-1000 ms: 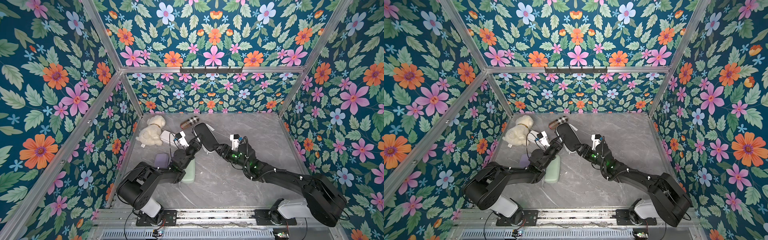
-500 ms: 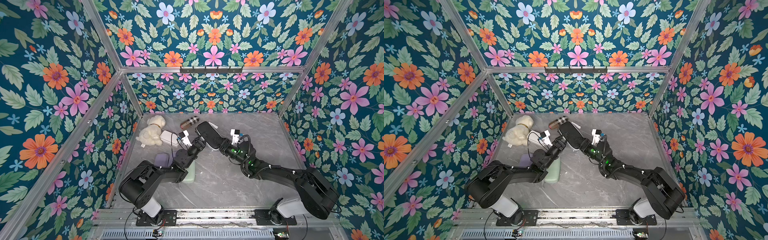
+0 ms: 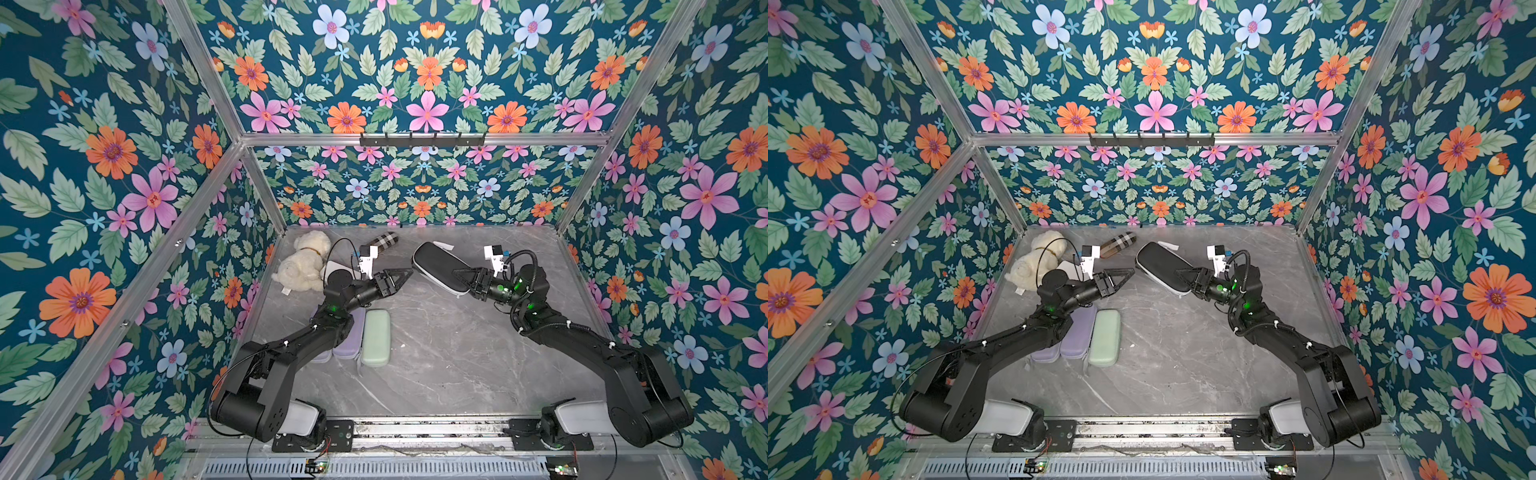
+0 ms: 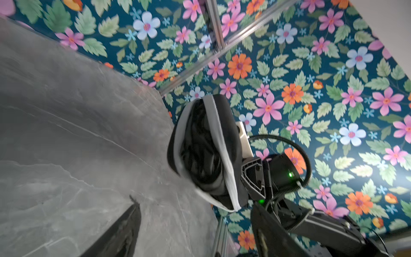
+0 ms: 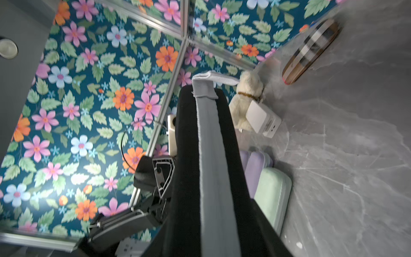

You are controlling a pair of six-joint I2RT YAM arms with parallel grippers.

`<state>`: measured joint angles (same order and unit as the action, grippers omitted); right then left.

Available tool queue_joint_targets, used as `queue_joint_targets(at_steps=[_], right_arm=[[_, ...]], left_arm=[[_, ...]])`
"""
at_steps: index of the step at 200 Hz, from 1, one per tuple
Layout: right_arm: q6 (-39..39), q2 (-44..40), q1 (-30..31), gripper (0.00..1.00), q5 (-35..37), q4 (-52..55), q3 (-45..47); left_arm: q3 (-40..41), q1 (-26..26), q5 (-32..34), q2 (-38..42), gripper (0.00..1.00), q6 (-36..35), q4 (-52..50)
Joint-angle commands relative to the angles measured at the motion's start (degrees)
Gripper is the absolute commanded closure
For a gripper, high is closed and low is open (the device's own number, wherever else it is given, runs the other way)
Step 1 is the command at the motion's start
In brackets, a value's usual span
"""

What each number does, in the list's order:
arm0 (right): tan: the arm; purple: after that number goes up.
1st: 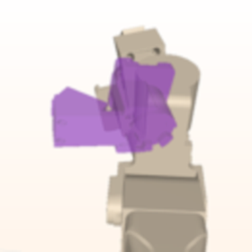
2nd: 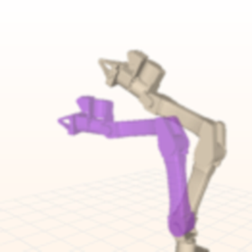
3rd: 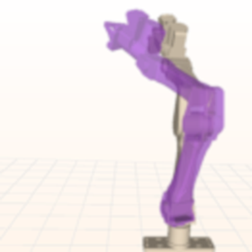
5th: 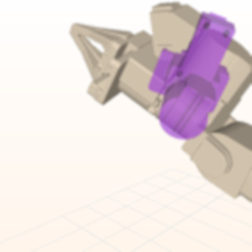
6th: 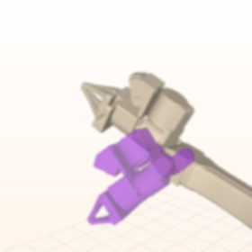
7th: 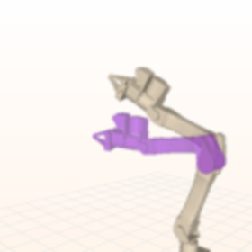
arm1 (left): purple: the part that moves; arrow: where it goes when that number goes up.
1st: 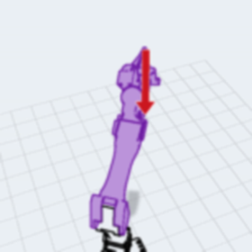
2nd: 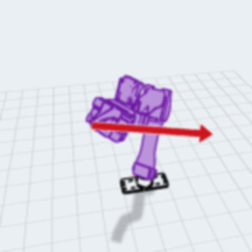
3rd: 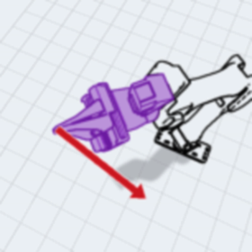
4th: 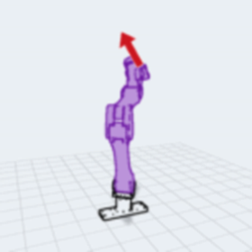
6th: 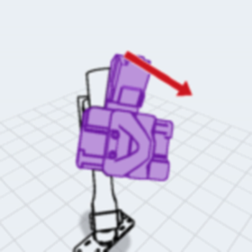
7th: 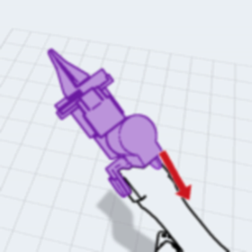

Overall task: Put umbrellas into zippered umbrella sleeves
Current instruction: Adjust the umbrella sleeve.

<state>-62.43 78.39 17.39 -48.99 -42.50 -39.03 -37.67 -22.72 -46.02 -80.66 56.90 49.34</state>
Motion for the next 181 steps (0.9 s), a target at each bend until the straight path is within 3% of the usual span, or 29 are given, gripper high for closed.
queue_joint_targets(at_steps=[1,30,63,87,111,135,153,181], right_arm=[[2.9,0.2,-0.2,0.60,-9.4,0.0,-1.0],[-4.4,3.8,-0.2,0.62,-13.4,-10.0,-1.3],[-6.8,6.1,0.0,0.65,-17.5,-11.4,-1.8],[-3.8,5.9,0.9,0.65,-18.8,-6.7,-2.8],[5.0,5.1,2.4,0.65,-19.1,5.5,-5.4],[13.1,4.8,2.6,0.61,-16.5,17.3,-9.0],[12.2,5.2,2.6,0.51,-13.3,17.2,-9.6],[9.7,4.1,2.3,0.33,-7.6,14.1,-5.6]], left_arm=[[-0.3,0.1,-7.8,1.1,0.22,-1.5,-3.0],[0.8,0.5,-8.6,2.2,0.27,-2.2,-3.2],[0.3,0.5,-10.4,0.5,0.21,2.4,1.7],[-0.8,0.5,-12.4,-1.5,0.22,4.5,3.3],[-1.9,0.3,-15.5,-3.1,0.29,6.4,4.7],[-2.1,0.2,-17.1,-3.6,0.45,6.1,3.5],[-2.3,0.3,-16.7,-4.8,0.65,7.2,4.3],[-0.3,1.1,-11.9,-5.4,0.88,10.7,11.2]])
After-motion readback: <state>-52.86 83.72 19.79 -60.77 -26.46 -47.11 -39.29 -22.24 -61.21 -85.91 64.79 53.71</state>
